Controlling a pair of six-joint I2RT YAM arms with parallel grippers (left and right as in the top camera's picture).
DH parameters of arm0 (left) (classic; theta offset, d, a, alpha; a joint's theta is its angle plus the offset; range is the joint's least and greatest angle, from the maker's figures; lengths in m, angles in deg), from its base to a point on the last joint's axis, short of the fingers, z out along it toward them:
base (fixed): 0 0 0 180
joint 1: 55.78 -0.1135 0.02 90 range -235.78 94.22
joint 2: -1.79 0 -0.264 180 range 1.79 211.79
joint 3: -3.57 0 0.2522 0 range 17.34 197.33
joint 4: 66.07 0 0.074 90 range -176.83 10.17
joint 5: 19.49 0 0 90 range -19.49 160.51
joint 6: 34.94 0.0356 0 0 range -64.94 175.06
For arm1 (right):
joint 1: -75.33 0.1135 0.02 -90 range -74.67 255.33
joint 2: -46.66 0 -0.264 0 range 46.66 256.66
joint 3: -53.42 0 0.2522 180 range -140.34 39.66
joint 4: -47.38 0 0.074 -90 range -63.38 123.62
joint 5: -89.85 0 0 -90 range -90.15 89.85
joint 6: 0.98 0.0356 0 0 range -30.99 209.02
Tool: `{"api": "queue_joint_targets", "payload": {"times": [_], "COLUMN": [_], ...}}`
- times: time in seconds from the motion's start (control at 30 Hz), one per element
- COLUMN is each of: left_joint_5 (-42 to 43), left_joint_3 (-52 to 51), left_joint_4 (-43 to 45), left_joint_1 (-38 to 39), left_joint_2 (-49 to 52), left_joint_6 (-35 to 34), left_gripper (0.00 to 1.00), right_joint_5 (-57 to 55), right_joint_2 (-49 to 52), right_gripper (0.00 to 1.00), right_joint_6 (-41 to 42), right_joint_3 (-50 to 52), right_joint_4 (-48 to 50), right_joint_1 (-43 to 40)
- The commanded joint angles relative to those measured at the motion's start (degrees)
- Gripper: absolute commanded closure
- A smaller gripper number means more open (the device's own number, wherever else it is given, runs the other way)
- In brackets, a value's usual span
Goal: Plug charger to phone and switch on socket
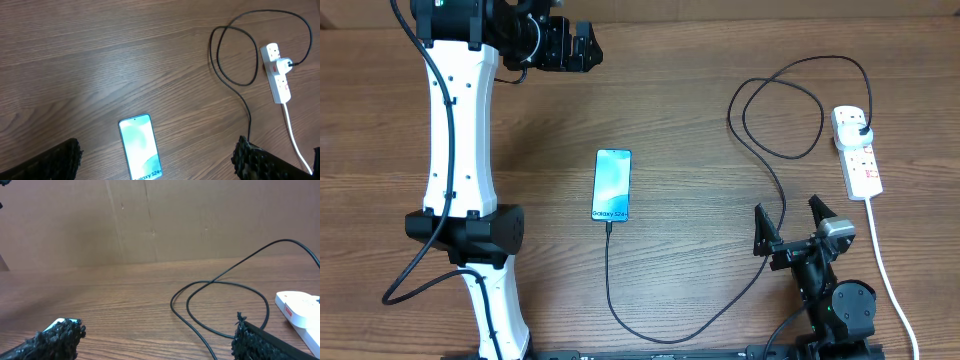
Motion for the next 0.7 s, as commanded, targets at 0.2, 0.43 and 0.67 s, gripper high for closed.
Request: {"api": "queue_joint_targets", "payload": {"times": [0.2,0.43,0.67], "left_joint_5": [-0.1,-0.1,-0.1], "left_joint_3": [1.1,1.0,0.2], "left_joint_4": [-0.1,-0.1,-0.1], "left_joint_1": [-0.2,-0.2,-0.2], "left_joint_2": [-1.2,-1.2,-4.1], "left_joint_6": [0.1,0.1,0.1], "left_gripper": [0.00,0.00,0.00], "right_joint_5": [0.0,0.0,0.0], "right_joint_2": [-0.6,-0.6,-0.6], "right_gripper": [0.00,0.00,0.00], "right_joint_6": [0.0,0.0,0.0], "right_joint_3": [0.6,0.6,0.6], "right_joint_4": [0.4,0.4,0.4], "right_joint_1": [0.3,0.3,0.3]}}
